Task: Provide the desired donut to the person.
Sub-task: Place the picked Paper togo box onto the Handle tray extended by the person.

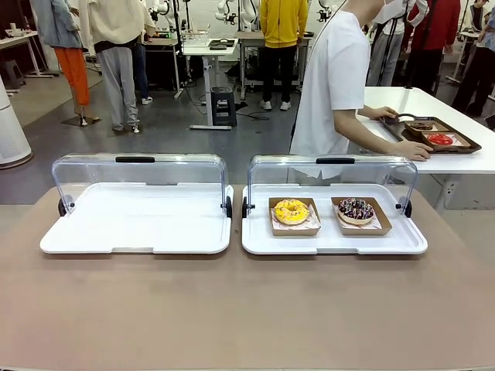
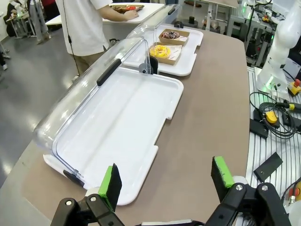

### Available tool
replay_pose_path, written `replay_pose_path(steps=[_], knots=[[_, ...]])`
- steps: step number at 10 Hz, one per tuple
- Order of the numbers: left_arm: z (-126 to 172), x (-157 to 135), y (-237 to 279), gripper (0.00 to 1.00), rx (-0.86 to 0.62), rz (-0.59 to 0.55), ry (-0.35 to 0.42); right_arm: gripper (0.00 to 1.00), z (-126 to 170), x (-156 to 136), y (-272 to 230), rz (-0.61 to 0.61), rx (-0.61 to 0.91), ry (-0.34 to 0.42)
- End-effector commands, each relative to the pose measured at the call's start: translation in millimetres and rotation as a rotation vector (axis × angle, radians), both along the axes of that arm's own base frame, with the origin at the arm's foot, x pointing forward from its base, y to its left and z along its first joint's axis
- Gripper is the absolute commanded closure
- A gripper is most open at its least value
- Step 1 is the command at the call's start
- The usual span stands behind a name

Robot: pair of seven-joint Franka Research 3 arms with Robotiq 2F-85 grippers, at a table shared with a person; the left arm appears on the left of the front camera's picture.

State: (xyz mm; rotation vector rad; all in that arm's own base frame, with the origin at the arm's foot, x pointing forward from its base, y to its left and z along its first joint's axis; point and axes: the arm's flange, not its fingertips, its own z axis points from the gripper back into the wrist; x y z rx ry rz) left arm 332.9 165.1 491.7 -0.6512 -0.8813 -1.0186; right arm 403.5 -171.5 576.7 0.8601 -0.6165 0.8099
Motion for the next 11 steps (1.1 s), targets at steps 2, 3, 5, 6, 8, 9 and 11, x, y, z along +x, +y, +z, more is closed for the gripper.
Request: replay_pose_path(steps=[2, 3, 5, 6, 8, 9, 11], knots=[[-0.3, 0.7, 1.9, 0.0, -0.019, -0.006, -0.022, 0.0, -0.4, -0.6, 1.2, 0.004, 0.007, -0.004], [-0.3, 0.7, 1.9, 0.0, -0.019, -0.006, -0.022, 0.0, -0.4, -0.6, 1.2, 0.004, 0.007, -0.004], [-0.3, 0.7, 1.9, 0.0, -0.019, -0.006, -0.022, 0.0, -0.4, -0.6, 1.2, 0.004, 0.007, -0.004], [-0.3, 0.7, 1.9, 0.0, -0.019, -0.006, -0.022, 0.0, -0.4, -0.6, 1.2, 0.004, 0.007, -0.004], [-0.3, 0.7, 1.9, 0.0, -0.019, -0.006, -0.022, 0.0, -0.4, -0.6, 1.2, 0.004, 0.007, -0.004], [-0.3, 0.7, 1.9, 0.0, -0.019, -0.006, -0.022, 0.0, -0.4, -0.6, 1.2, 0.004, 0.007, -0.004], [-0.3, 0.7, 1.9, 0.0, -0.019, -0.006, -0.022, 0.0, -0.4, -0.6, 1.2, 0.004, 0.007, -0.004]])
